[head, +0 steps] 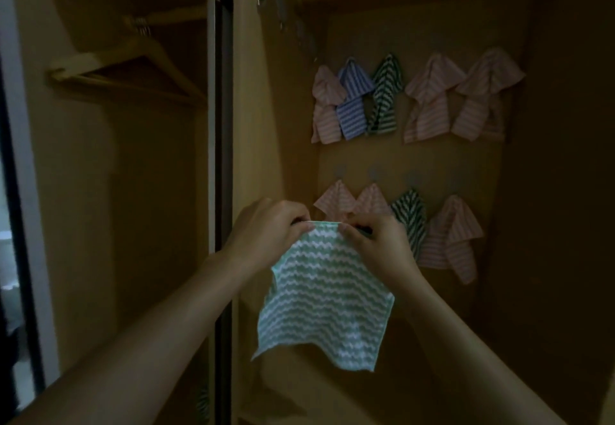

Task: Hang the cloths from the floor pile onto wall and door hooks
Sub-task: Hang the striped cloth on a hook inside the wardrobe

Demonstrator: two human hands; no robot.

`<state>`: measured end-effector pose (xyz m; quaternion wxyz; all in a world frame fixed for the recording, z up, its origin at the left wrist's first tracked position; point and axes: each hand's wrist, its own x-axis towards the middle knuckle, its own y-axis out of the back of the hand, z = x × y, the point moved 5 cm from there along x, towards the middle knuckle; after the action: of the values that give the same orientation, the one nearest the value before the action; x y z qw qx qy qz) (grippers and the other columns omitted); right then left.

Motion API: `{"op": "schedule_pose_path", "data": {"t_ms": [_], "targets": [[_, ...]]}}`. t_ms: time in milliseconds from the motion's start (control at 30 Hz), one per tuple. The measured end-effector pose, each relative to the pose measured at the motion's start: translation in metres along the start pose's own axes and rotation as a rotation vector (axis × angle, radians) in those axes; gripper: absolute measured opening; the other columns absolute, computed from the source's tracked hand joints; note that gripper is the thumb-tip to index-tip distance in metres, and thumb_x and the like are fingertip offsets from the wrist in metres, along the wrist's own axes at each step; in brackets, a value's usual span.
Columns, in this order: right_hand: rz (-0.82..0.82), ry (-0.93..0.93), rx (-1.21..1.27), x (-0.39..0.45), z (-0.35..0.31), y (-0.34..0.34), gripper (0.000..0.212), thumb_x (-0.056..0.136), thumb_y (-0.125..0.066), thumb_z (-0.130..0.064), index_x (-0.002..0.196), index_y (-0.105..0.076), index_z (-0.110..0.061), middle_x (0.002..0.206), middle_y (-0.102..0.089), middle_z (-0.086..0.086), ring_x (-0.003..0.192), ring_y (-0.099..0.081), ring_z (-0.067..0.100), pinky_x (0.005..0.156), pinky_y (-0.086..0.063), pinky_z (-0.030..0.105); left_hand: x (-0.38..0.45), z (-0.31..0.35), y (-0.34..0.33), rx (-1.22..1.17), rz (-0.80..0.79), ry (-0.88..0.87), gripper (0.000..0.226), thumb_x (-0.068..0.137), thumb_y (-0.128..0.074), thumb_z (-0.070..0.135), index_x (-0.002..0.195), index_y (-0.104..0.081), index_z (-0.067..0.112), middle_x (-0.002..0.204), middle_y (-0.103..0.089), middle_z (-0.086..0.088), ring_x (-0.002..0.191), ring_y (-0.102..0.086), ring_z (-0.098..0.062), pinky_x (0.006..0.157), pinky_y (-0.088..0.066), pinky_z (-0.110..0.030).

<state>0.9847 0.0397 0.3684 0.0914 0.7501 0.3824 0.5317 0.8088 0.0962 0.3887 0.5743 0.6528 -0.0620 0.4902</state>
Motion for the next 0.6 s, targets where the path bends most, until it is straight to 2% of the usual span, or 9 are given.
{"op": "schedule_pose_path", "data": {"t_ms": [67, 167, 267, 367, 433, 500, 600], "targets": [[0.004, 0.003, 0.019, 0.021, 0.005, -0.009, 0.016, 0.092, -0.062, -0.032, 0.082, -0.073, -0.027, 0.072, -0.066, -0.014, 0.066, -0.058, -0.002, 0.055, -0.044, 0.018, 0.016, -0.013, -0.002, 0.025, 0.044, 0.016, 0.02, 0.092, -0.059, 0.042, 0.087, -0.073, 0.029, 0.078, -0.069, 0.012, 0.072, -0.061, -0.008, 0.063, -0.053, -0.036], [0.005, 0.032, 0.045, 0.052, 0.011, -0.021, 0.026, 0.092, -0.063, -0.027, 0.067, -0.061, -0.033, 0.056, -0.052, -0.019, 0.061, -0.053, -0.01, 0.048, -0.034, 0.008, 0.042, -0.029, -0.007, 0.105, 0.102, 0.051, 0.02, 0.093, -0.056, 0.044, 0.089, -0.072, 0.033, 0.082, -0.07, 0.013, 0.075, -0.062, -0.009, 0.061, -0.051, -0.031], [0.027, 0.025, 0.087, 0.087, 0.023, -0.03, 0.028, 0.093, -0.063, -0.028, 0.065, -0.058, -0.033, 0.057, -0.052, -0.019, 0.059, -0.052, -0.007, 0.048, -0.029, 0.009, 0.076, -0.042, -0.011, 0.171, 0.148, 0.095, 0.019, 0.093, -0.056, 0.044, 0.088, -0.07, 0.034, 0.084, -0.069, 0.013, 0.078, -0.062, -0.011, 0.062, -0.049, -0.031], [0.036, 0.004, 0.142, 0.129, 0.038, -0.035, 0.021, 0.093, -0.062, -0.03, 0.073, -0.067, -0.026, 0.067, -0.061, -0.015, 0.066, -0.057, -0.001, 0.055, -0.04, 0.018, 0.117, -0.052, -0.013, 0.209, 0.167, 0.103, 0.016, 0.092, -0.058, 0.042, 0.084, -0.068, 0.032, 0.079, -0.065, 0.013, 0.072, -0.059, -0.008, 0.059, -0.049, -0.029], [0.044, -0.003, 0.23, 0.159, 0.05, -0.037, 0.024, 0.093, -0.062, -0.027, 0.073, -0.07, -0.017, 0.069, -0.066, -0.004, 0.069, -0.061, 0.012, 0.062, -0.048, 0.028, 0.145, -0.055, -0.011, 0.198, 0.193, 0.069, 0.009, 0.091, -0.06, 0.038, 0.089, -0.065, 0.031, 0.08, -0.063, 0.011, 0.073, -0.059, -0.009, 0.061, -0.05, -0.031], [0.076, 0.004, 0.313, 0.189, 0.061, -0.036, 0.028, 0.093, -0.061, -0.022, 0.075, -0.07, -0.003, 0.072, -0.066, 0.015, 0.073, -0.062, 0.029, 0.068, -0.051, 0.038, 0.17, -0.052, -0.012, 0.174, 0.217, -0.055, 0.009, 0.091, -0.059, 0.031, 0.099, -0.059, 0.027, 0.084, -0.063, 0.007, 0.075, -0.059, -0.015, 0.064, -0.051, -0.037], [0.174, 0.056, 0.405, 0.23, 0.076, -0.034, 0.031, 0.091, -0.062, -0.015, 0.075, -0.063, 0.012, 0.074, -0.058, 0.033, 0.073, -0.056, 0.046, 0.07, -0.052, 0.043, 0.199, -0.047, -0.015, 0.223, 0.205, -0.214, 0.011, 0.089, -0.057, 0.023, 0.1, -0.056, 0.024, 0.08, -0.059, 0.008, 0.071, -0.057, -0.017, 0.061, -0.049, -0.04]]}}
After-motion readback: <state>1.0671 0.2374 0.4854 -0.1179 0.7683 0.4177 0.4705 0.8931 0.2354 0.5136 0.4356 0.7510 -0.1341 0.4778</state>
